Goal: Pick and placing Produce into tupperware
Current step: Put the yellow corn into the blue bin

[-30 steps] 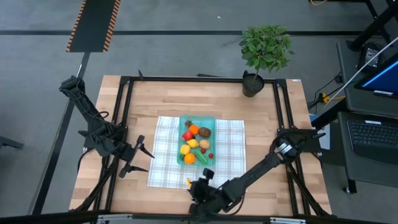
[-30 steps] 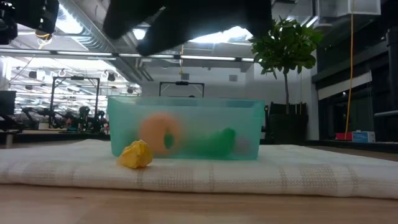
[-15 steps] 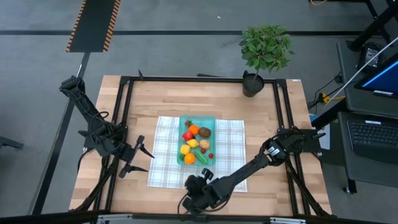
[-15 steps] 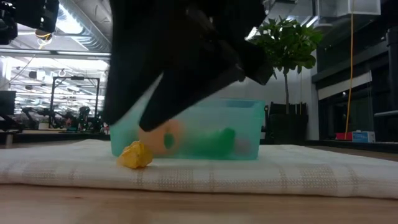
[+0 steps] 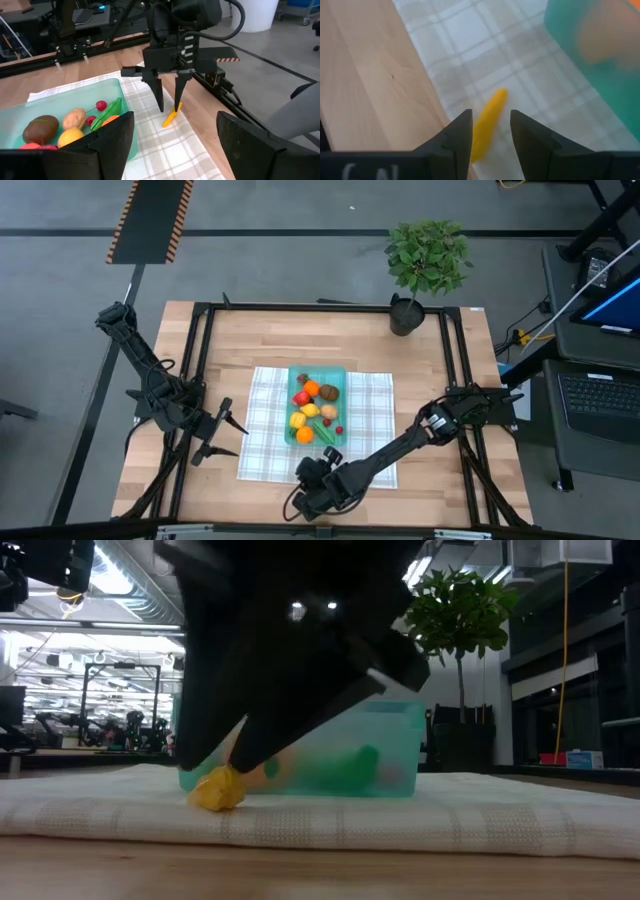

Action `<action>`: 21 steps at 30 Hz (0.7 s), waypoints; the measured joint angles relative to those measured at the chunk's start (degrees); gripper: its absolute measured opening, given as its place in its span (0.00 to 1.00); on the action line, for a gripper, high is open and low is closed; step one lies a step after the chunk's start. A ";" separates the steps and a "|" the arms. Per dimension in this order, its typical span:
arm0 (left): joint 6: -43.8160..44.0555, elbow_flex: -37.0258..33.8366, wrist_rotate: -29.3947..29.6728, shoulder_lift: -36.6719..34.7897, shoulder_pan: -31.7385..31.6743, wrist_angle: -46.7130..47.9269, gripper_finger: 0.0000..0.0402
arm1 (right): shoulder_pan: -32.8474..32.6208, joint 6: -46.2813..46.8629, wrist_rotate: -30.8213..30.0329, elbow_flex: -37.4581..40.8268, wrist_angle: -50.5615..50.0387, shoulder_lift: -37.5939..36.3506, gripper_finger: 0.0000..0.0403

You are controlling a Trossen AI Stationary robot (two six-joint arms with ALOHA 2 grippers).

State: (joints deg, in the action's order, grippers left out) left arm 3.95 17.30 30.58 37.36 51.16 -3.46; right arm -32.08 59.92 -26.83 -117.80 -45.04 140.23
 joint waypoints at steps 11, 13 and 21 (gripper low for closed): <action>-0.01 0.00 0.00 0.00 0.00 0.00 0.68 | 0.00 0.07 1.05 0.02 0.85 1.12 0.34; -0.02 0.00 0.00 0.00 0.00 0.00 0.68 | 0.00 0.07 1.16 0.02 1.03 1.12 0.34; -0.02 0.00 0.00 0.00 0.00 0.00 0.68 | 0.00 0.01 2.97 0.02 2.03 2.61 0.34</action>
State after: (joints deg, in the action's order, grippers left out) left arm 3.92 17.30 30.59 37.36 51.16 -3.46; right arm -32.08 59.93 -23.86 -117.78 -43.00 142.85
